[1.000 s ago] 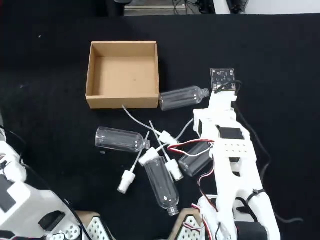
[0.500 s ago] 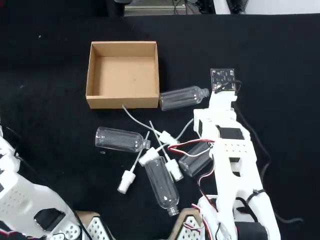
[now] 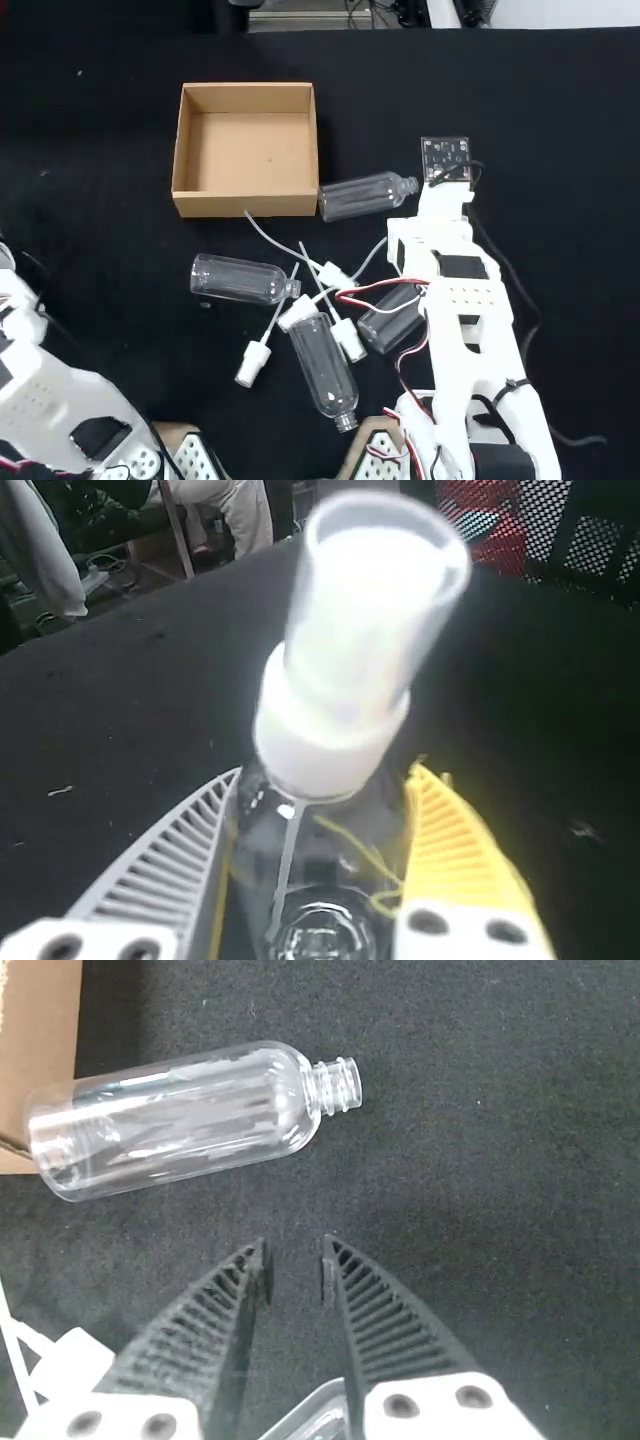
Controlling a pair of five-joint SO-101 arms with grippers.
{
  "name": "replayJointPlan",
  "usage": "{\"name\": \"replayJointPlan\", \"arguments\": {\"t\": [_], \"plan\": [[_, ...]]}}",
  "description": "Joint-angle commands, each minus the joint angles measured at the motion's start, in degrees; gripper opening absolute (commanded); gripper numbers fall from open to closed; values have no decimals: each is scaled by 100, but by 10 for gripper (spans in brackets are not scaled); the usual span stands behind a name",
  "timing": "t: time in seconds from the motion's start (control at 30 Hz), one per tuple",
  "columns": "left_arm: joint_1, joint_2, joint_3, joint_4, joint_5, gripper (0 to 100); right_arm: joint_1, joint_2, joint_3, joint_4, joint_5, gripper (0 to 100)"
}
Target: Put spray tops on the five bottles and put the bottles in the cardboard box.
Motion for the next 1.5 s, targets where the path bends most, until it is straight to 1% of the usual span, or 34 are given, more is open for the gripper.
{"name": "replayJointPlan", "arguments": {"t": [0.0,0.13,0.27,0.3,0.37,0.5,0.53,0.6,0.7,0.87,0.97,1.2,1.27,1.4,1.47], "plan": [[374,-1029,470,-132,9,55,53,-92,-40,-149,-9,64],[884,-2136,980,-88,-18,27,97,-92,-48,-149,-35,64],[1701,-3077,1174,26,-35,31,88,-92,-40,-158,-44,64],[1938,-3244,1130,264,-35,35,88,-92,-40,-158,-44,64],[2448,-3569,857,1090,-35,41,88,-92,-31,-158,-44,64],[3407,-3754,-295,3200,-35,48,88,-84,-31,-158,-44,64],[3618,-3754,-585,3587,-35,48,88,-84,-31,-158,-44,64],[3987,-3657,-1007,3938,-35,48,88,-84,-31,-158,-44,64],[4356,-3191,-1411,3710,-35,46,79,-84,-31,-158,-44,64],[4664,-1969,-1947,2673,-35,47,53,-84,-31,-158,-44,64],[4857,-1363,-2123,2277,-35,47,53,-84,-31,-158,-35,64],[4954,-756,-2193,1679,9,50,44,-84,-40,-158,-26,64],[4963,-536,-2193,1459,9,82,44,-84,-40,-158,-26,64],[4945,97,-2193,932,-9,214,44,-84,-48,-158,-9,64],[4954,440,-2281,677,9,241,44,-84,-57,-158,-9,64]]}}
